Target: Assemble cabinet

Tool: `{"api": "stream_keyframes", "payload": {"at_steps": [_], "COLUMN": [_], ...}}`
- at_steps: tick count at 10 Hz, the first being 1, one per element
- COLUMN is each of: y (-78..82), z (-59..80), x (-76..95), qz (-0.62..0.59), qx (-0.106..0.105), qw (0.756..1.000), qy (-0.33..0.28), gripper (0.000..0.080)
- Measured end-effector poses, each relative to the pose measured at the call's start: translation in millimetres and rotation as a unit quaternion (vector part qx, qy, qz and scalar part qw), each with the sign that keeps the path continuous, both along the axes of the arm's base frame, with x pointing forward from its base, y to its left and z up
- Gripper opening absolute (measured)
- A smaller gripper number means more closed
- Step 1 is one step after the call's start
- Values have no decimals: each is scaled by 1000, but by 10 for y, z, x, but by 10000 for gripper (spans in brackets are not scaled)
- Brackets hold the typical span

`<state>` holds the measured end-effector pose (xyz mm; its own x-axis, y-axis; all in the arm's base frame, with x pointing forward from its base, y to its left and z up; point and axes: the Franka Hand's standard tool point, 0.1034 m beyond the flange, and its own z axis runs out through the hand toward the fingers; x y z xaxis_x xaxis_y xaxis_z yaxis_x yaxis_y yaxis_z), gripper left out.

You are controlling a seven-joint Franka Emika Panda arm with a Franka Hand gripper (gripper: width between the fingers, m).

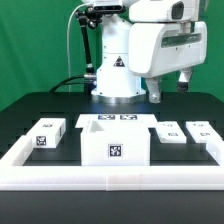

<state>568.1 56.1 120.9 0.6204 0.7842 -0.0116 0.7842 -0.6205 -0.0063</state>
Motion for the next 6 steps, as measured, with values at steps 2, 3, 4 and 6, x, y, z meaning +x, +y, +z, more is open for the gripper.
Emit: {"api": "stream_keyframes", "payload": {"at_steps": [2,3,4,6], "y": [0,0,0,0], "z": [0,0,0,-1], "x": [0,0,0,-1], "qz": [0,0,0,0], "qx": [0,0,0,0], "qw": [1000,1000,1000,1000], "qy": [0,0,0,0], "gripper": [796,796,796,796]}}
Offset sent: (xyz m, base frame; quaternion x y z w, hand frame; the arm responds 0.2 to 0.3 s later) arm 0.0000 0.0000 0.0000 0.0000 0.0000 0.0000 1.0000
